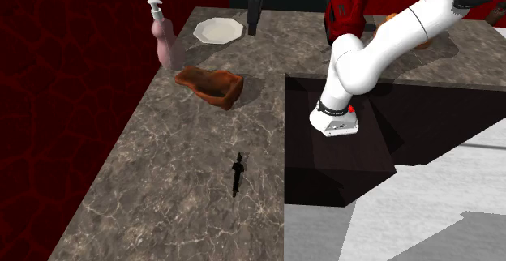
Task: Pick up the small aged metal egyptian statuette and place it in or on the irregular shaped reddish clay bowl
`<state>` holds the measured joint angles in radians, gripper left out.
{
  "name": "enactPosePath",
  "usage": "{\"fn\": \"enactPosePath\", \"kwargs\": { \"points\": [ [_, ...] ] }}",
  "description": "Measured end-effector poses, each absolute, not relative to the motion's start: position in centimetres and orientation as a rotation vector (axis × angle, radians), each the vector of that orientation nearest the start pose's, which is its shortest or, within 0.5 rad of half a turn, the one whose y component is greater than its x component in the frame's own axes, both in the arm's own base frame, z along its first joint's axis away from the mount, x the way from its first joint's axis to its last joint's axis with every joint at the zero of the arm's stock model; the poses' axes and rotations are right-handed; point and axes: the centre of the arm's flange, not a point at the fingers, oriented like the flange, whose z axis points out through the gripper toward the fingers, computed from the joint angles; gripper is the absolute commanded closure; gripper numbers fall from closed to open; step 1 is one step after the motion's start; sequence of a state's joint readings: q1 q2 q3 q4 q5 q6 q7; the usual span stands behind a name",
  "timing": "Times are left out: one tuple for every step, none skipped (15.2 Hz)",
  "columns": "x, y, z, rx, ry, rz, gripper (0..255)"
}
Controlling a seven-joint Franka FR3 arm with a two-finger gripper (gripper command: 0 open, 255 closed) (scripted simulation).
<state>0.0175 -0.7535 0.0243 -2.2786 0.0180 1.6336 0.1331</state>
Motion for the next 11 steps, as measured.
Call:
{"fn": "enactPosePath", "kwargs": {
  "points": [
    [32.2, 1.8, 62.3, -3.123, 0.152, -0.169, 0],
    [32.0, 2.2, 61.8, -3.121, 0.17, -0.169, 0],
    [32.0, 3.1, 61.2, -3.117, 0.199, -0.169, 0],
    [31.5, 3.7, 60.3, -3.112, 0.237, -0.169, 0],
    [30.9, 4.6, 59.5, -3.107, 0.275, -0.169, 0],
    [30.9, 5.6, 58.8, -3.1, 0.315, -0.169, 0],
    [30.9, 6.5, 57.9, -3.093, 0.356, -0.169, 0],
    [30.7, 7.4, 56.8, -3.085, 0.398, -0.169, 0],
    [30.7, 8.2, 55.9, -3.076, 0.44, -0.169, 0],
    [30.6, 9.0, 55.0, -3.068, 0.481, -0.169, 0],
    [30.4, 10.1, 54.4, -3.058, 0.521, -0.17, 0]
  ]
}}
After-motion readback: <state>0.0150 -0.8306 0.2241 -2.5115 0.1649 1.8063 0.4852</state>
